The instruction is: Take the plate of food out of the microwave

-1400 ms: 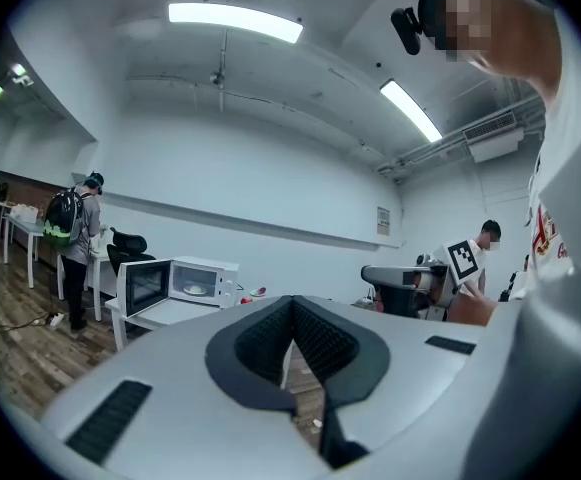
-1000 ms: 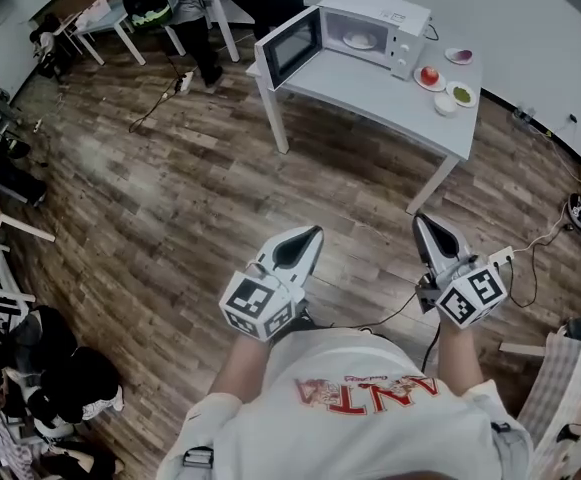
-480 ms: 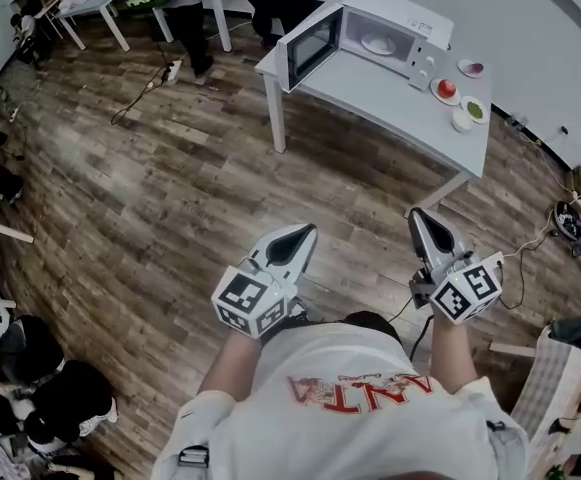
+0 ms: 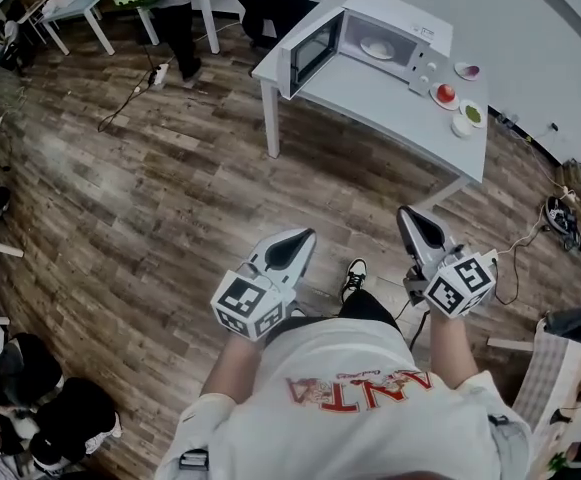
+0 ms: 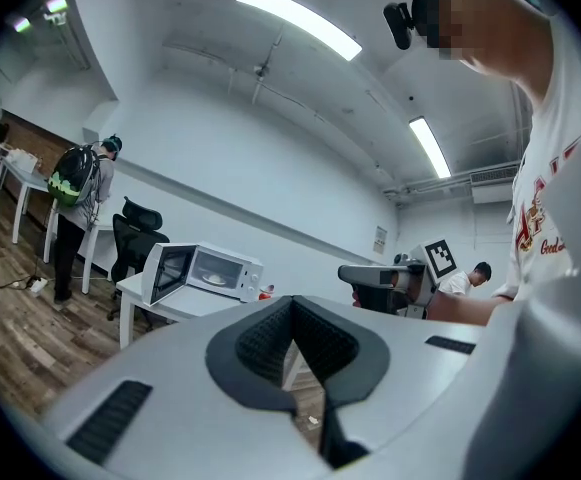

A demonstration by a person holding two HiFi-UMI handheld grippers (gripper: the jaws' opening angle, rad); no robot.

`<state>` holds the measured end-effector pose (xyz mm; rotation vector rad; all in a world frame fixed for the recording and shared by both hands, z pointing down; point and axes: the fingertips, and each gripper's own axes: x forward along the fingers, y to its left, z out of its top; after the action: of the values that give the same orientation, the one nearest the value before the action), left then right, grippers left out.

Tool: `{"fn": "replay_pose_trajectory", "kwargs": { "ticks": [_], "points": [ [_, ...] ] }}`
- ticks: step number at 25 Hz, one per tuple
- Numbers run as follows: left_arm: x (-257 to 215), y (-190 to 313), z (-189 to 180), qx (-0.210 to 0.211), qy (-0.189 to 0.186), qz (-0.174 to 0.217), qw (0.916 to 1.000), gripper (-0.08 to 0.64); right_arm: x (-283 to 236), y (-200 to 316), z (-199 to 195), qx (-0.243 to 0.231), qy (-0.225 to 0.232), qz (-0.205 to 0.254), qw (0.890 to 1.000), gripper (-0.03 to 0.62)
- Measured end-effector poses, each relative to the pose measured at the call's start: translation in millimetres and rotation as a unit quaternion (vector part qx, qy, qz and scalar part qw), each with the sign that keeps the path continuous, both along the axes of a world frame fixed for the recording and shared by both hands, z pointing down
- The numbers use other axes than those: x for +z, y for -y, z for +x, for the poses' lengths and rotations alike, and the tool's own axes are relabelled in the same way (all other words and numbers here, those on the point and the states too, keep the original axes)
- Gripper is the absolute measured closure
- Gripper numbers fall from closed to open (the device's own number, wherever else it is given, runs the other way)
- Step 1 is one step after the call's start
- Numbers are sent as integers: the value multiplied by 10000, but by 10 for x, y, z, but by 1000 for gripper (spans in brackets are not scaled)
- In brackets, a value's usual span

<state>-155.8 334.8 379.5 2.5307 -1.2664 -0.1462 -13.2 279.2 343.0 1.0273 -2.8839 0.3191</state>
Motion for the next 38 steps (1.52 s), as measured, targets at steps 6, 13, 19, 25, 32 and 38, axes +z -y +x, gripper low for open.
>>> {"fn": "replay_pose_trajectory", "kwargs": {
  "ticks": [6,13,19,25,32,38],
  "points": [
    [1,363,-100,52,37,107,9999,551,51,387,-119,-10,77,-71,9999,589],
    [-140,860,-107,75,190,191,9996,551,-165,937,-187,-160,270,146,9994,589],
    [-271,1448,56,6,366,297,9989,551,-147,1533,5,-168,413,98,9990,589],
    [-391,2217,457,-28,475,299,9984,551,-143,2368,489,17,667,-101,9977,589],
    [-418,3060,927,-217,601,375,9972,551,149,3225,1061,219,914,-566,9940,589],
    [-402,3552,1084,-532,781,317,9950,551,277,3673,1287,255,1138,-762,9902,589]
  ]
}}
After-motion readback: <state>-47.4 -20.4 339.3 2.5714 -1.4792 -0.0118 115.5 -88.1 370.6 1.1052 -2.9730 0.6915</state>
